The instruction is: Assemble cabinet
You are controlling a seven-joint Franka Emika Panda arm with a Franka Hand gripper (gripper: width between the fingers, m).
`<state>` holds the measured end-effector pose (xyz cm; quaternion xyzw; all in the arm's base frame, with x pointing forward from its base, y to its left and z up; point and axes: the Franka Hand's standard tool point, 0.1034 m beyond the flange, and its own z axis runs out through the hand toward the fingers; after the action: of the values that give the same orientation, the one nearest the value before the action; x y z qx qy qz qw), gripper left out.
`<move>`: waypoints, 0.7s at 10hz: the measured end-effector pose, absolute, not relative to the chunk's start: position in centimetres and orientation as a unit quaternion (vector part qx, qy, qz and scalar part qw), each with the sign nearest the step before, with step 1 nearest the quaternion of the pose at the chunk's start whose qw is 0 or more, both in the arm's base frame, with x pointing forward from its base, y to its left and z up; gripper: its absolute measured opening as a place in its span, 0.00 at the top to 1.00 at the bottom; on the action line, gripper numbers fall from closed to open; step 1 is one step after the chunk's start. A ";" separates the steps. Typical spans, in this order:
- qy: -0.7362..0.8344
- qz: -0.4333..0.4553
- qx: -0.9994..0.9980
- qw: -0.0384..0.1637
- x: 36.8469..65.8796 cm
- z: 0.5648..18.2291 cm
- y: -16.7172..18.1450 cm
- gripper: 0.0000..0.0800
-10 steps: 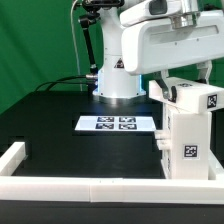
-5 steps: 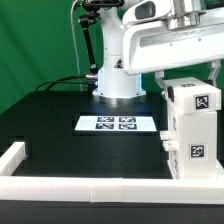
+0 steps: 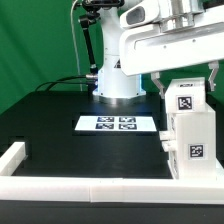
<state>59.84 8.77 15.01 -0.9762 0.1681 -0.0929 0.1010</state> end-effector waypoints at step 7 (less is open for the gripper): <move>0.479 -0.064 -0.866 0.124 59.6 15.1 8.4 0.30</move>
Offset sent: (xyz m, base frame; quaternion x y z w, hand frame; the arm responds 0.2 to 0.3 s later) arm -0.0041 0.0094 -0.0005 -0.0176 -0.0094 0.2752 0.9612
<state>59.57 8.40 15.07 -0.8665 0.4793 -0.0641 0.1240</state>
